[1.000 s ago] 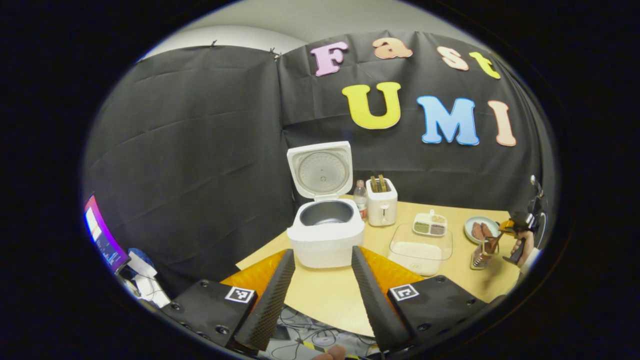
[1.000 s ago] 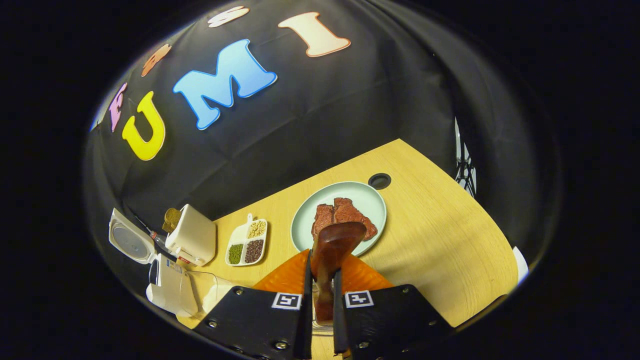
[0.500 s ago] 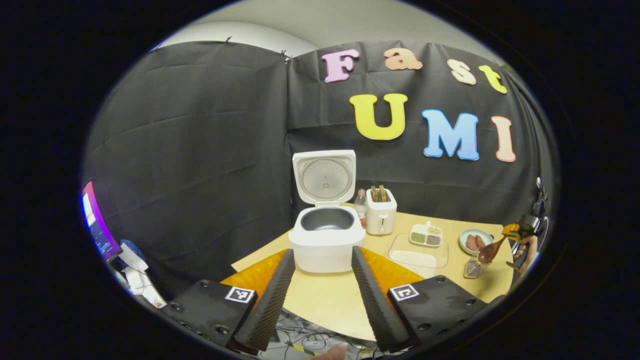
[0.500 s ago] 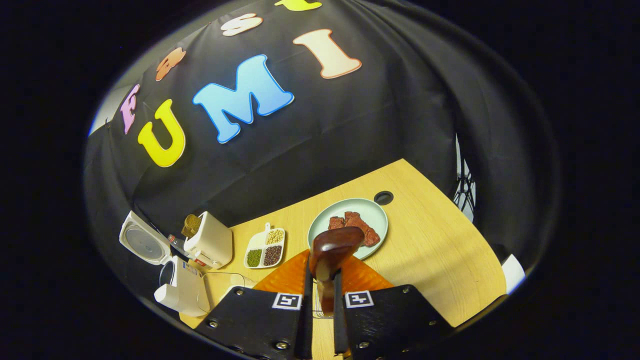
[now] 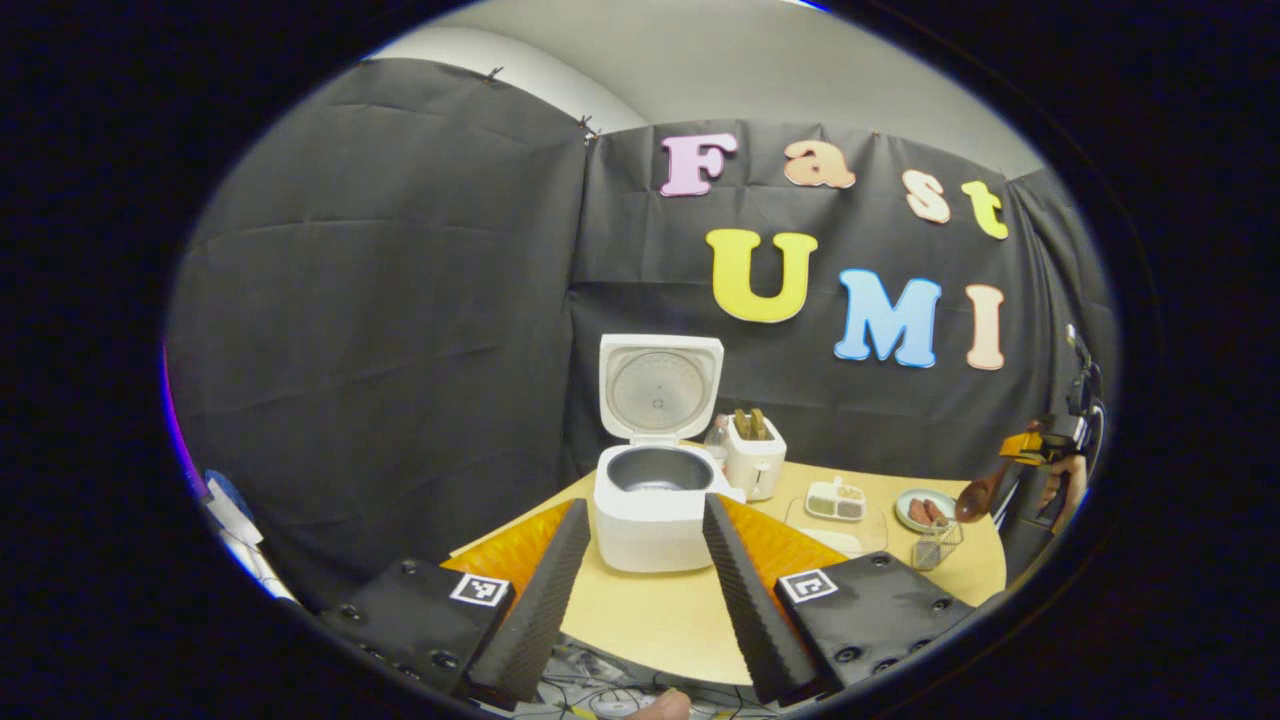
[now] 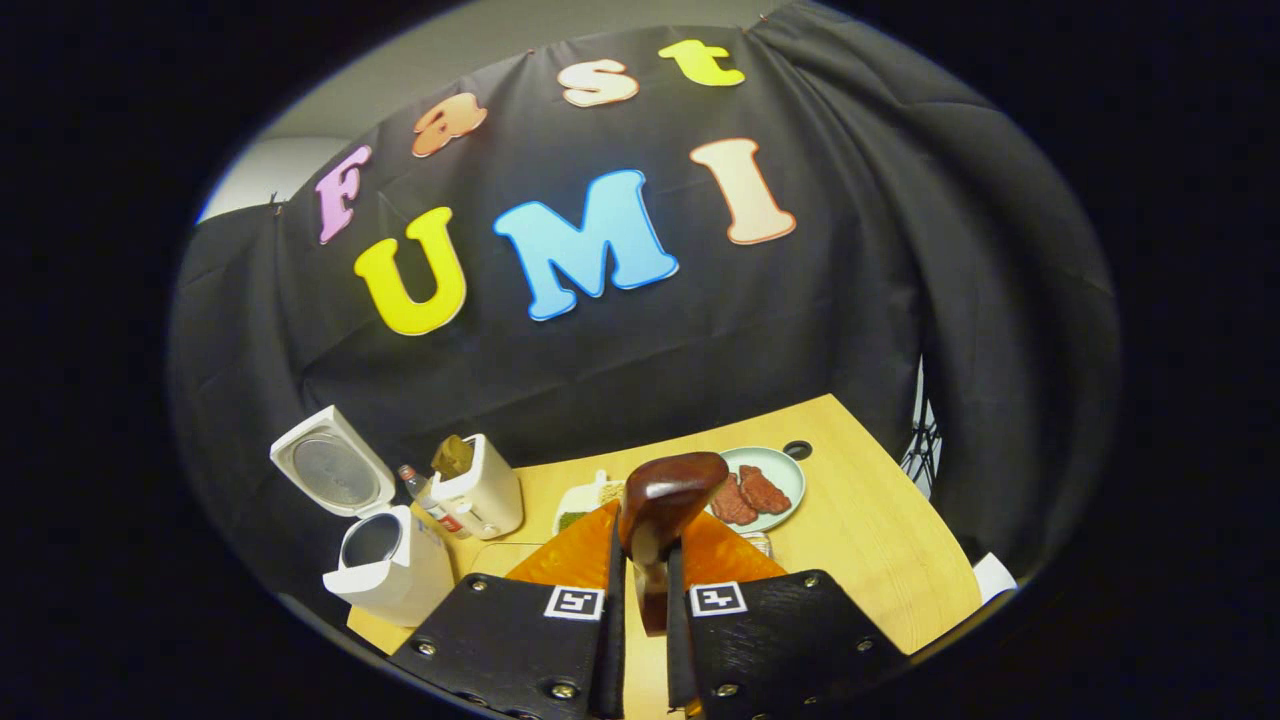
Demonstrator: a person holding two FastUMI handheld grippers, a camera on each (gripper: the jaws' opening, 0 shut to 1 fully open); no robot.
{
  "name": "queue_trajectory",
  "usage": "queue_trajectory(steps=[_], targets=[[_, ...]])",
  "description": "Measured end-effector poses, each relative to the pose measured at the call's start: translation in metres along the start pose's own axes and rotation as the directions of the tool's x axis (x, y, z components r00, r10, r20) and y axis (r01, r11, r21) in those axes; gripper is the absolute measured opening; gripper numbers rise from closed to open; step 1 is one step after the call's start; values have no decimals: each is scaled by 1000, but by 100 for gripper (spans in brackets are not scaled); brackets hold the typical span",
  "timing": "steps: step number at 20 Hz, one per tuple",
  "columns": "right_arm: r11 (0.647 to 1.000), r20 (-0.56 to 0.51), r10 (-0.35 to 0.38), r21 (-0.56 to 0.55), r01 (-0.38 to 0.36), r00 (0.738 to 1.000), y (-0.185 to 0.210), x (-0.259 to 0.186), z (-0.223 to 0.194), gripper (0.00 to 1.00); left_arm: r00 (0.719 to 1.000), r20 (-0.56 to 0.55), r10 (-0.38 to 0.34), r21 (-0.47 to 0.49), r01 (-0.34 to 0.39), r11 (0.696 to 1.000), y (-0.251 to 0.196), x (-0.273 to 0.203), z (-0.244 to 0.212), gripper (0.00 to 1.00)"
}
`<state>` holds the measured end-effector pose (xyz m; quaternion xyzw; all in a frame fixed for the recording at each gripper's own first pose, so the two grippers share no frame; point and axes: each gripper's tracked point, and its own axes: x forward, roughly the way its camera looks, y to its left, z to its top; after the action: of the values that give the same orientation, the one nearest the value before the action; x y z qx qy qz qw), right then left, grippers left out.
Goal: Close the left gripper, press the button to open the rice cooker; take a wooden spoon from the chopstick holder with the right hand, scoop a spoonful of rice and pour it into the rice cooker, then put the wooden spoon back into the chopstick holder.
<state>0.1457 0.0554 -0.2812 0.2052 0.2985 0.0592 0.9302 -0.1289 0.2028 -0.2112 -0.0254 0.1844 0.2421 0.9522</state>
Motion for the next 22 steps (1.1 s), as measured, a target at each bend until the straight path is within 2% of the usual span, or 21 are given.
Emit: queue_trajectory(steps=[3, 5, 7, 10, 14, 15, 16, 18, 20, 22], targets=[[998, 0, 48, -45, -48, 999, 57, -10, -9, 17, 999, 13, -29, -23, 30, 999, 30, 5, 2, 78], [995, -20, 73, -62, -74, 997, 88, -4, -17, 17, 999, 13, -34, -45, 35, 998, 41, 5, 5, 78], [993, -45, 83, -84, -87, 996, 108, 10, -29, 17, 999, 13, -31, -41, 32, 999, 51, 10, 5, 78], [989, -98, 88, -111, -99, 991, 130, 51, -54, 17, 1000, 19, 12, -36, -11, 999, 68, 22, 12, 77], [989, -168, 53, -127, -74, 984, 130, 113, -90, 17, 997, -12, 79, -27, -79, 997, 78, 37, 10, 77], [989, -178, 40, -134, -64, 983, 127, 128, -96, 17, 995, -24, 96, -27, -97, 995, 80, 42, 8, 83], [989, -195, 29, -138, -56, 980, 125, 142, -105, 17, 993, -38, 116, -30, -117, 993, 81, 48, 8, 77], [988, -216, 2, -152, -35, 976, 116, 167, -117, 17, 988, -54, 145, -34, -147, 989, 81, 58, 5, 84], [981, -206, -55, -193, 14, 977, 101, 186, -123, 17, 984, -77, 159, -23, -161, 987, 75, 64, 2, 81], [975, -211, -72, -223, 23, 975, 96, 198, -133, 17, 981, -99, 164, 1, -165, 986, 68, 68, -5, 78]])
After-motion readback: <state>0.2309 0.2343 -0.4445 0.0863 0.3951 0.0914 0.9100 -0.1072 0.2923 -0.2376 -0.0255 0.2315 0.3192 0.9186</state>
